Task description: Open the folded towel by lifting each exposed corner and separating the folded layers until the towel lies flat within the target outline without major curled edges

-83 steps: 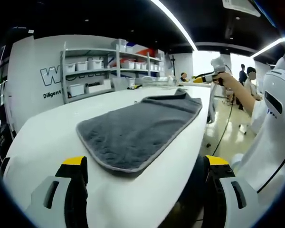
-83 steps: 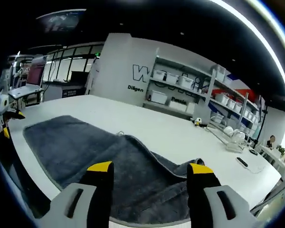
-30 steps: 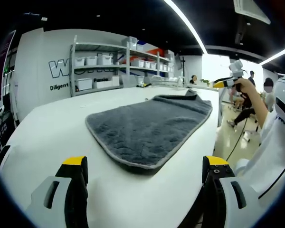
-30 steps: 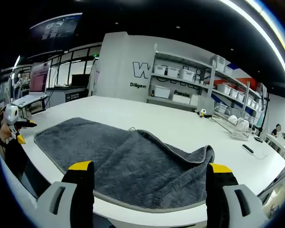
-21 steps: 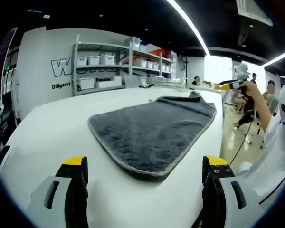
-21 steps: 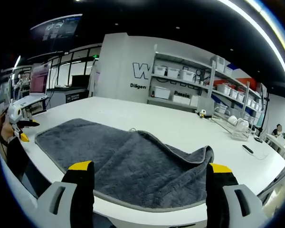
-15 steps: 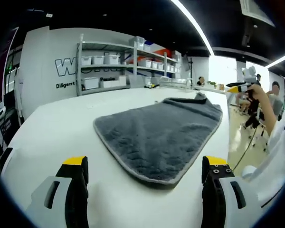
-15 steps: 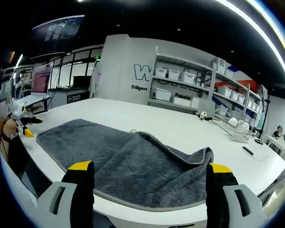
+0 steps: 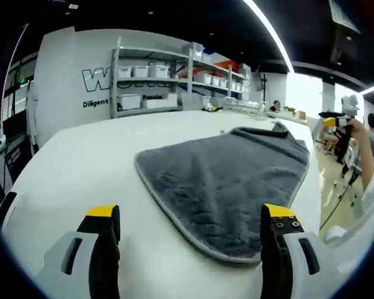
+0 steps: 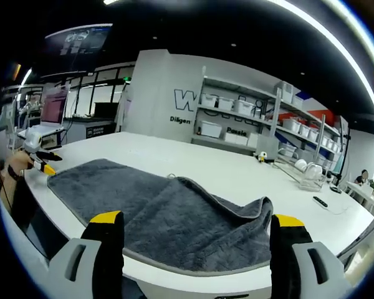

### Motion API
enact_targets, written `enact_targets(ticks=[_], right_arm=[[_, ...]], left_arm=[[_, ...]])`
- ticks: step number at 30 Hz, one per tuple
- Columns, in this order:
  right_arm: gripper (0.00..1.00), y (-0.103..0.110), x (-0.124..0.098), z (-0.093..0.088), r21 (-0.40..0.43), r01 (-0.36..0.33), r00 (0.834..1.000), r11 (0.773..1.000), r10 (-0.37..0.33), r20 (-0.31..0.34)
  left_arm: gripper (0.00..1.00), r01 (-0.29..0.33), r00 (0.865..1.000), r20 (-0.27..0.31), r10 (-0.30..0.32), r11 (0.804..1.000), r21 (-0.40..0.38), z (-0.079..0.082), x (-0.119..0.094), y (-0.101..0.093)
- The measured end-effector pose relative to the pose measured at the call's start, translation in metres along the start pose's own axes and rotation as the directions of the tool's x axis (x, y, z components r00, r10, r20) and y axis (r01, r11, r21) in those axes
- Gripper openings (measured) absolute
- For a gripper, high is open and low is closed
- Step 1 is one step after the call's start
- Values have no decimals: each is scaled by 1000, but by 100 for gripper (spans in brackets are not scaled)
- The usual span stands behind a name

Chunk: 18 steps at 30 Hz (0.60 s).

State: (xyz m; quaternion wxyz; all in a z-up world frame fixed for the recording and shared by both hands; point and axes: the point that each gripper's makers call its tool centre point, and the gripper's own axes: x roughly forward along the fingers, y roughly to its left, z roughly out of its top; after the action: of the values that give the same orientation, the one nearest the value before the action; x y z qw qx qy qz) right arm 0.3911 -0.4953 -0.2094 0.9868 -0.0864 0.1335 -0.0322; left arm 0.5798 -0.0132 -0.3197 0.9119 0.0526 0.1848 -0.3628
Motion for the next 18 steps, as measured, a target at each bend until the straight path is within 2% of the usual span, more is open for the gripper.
enact_targets(ticks=[3,10,13,16,18], right_arm=[[98,5,1,-4,-1,-9,1000,1000,9,-6],[97,5,3,-8,6,-14,1000,1000,14,-9],[97,3,2,-7,5,-9,1000,1000,9,-7],[97,1,1,-8,6,-4,1000,1000,4,-6],[97,0,1,-8,4,-1,1000,1000,1,-7]], left_arm=[[84,-1,1000,-2,1,999,-40,1,8,5],[76,-13,1000,-3,13,998,-68,3,21,13],[74,-44,997,-58,42,999,-26,-3,27,20],[71,-45,997,-63,43,999,-23,-3,31,20],[65,-38,998,-60,35,998,-43,-3,33,18]])
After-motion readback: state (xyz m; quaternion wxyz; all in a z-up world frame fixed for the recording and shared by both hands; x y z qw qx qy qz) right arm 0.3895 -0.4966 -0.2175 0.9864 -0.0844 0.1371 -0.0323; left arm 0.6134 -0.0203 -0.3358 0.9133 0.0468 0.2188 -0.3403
